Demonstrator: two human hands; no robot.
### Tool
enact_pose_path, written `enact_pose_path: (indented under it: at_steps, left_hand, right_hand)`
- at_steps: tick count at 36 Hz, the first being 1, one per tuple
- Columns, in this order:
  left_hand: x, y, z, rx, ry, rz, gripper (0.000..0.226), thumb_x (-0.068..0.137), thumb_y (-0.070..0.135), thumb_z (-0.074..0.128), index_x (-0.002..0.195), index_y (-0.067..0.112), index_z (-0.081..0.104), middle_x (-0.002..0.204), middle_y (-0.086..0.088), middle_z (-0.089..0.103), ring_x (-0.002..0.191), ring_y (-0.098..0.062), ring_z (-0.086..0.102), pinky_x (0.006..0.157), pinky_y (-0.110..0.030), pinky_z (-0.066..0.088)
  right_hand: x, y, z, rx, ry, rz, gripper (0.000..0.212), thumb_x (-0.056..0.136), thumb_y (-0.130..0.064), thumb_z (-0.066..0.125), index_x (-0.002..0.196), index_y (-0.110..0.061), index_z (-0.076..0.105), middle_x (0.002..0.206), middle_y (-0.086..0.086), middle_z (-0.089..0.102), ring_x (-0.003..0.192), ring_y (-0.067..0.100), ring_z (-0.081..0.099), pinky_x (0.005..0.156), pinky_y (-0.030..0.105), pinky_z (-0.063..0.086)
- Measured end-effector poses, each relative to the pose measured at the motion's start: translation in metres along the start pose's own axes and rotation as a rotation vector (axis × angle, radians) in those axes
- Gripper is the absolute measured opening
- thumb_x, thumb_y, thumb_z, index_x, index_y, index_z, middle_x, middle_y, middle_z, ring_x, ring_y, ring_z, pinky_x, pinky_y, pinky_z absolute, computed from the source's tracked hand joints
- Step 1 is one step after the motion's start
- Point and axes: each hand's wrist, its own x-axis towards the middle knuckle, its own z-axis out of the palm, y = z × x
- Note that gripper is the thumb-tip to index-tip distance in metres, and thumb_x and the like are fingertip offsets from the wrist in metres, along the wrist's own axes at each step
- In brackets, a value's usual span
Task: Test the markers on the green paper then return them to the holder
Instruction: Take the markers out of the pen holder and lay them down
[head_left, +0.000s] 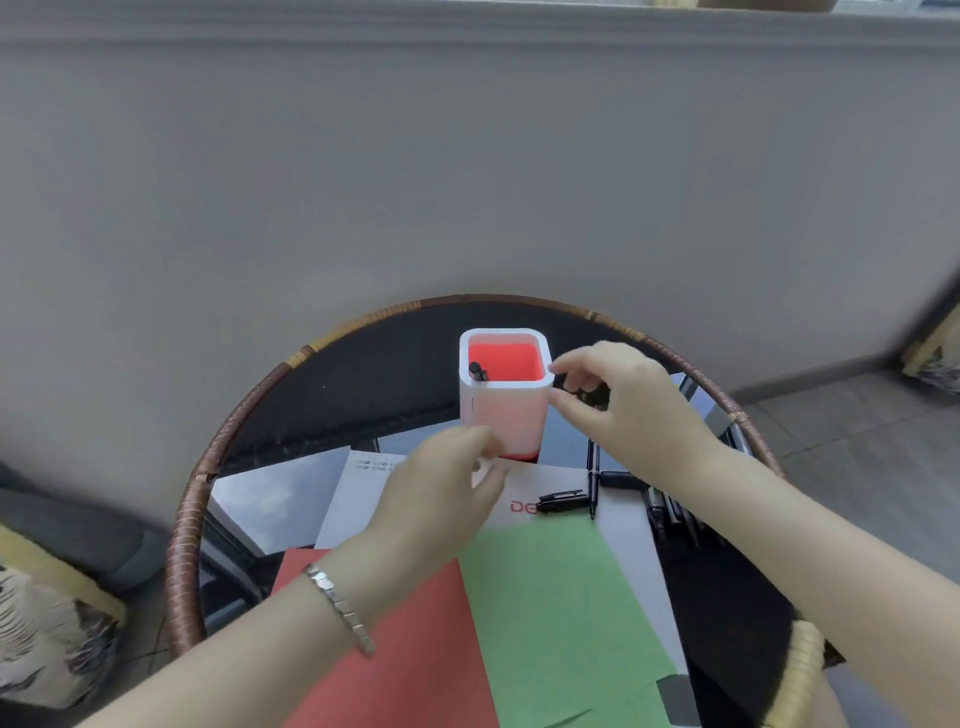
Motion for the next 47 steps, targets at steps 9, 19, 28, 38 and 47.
enact_pose_path:
  at_steps: [9,19,28,38,47]
  left_hand:
    - [-0.018,-0.025,-0.054,-0.126,0.131,-0.129,0.018,0.088,0.017,0.053,0.096,0.033,0.056,0.089,0.015,0.061,0.085,0.004,0.054,0.064,-0.010,0.041]
    - [-0.021,-0.020,-0.060,-0.224,0.185,-0.107,0.028,0.085,0.016,0.059,0.103,0.036,0.053,0.091,0.016,0.059,0.085,0.003,0.054,0.067,-0.013,0.045]
    - [-0.025,0.022,-0.057,-0.326,0.279,0.257,0.026,0.078,0.028,0.056,0.103,0.032,0.058,0.084,0.010,0.063,0.078,-0.004,0.058,0.068,-0.013,0.047]
    - [-0.041,0.020,-0.037,-0.510,0.328,0.145,0.011,0.076,0.008,0.060,0.081,0.018,0.060,0.075,0.008,0.064,0.074,-0.007,0.064,0.068,-0.014,0.050]
    - [-0.043,0.015,-0.034,-0.548,-0.059,0.010,0.019,0.086,0.004,0.057,0.088,0.022,0.059,0.084,0.010,0.067,0.076,-0.006,0.064,0.074,-0.025,0.052]
  right_hand:
    - [0.037,-0.045,0.024,-0.055,-0.102,0.003,0.024,0.088,-0.031,0.054,0.104,-0.015,0.063,0.086,0.000,0.053,0.091,0.020,0.049,0.083,0.033,0.042]
    - [0.027,-0.051,0.023,0.052,0.118,-0.081,0.021,0.087,-0.025,0.053,0.095,-0.015,0.069,0.073,-0.003,0.055,0.072,0.017,0.048,0.076,0.039,0.044]
    - [-0.031,-0.075,-0.001,0.141,0.160,-0.359,0.024,0.087,-0.018,0.055,0.107,-0.011,0.066,0.090,0.004,0.067,0.084,0.024,0.060,0.075,0.036,0.049]
    - [-0.063,-0.057,0.012,0.690,-0.046,0.386,0.019,0.083,-0.020,0.065,0.099,-0.029,0.062,0.079,-0.006,0.066,0.075,0.005,0.061,0.071,0.021,0.049]
    - [-0.059,-0.059,0.017,1.238,-0.174,0.635,0.013,0.071,-0.033,0.064,0.074,-0.021,0.060,0.049,-0.003,0.042,0.044,0.011,0.034,0.047,0.018,0.029]
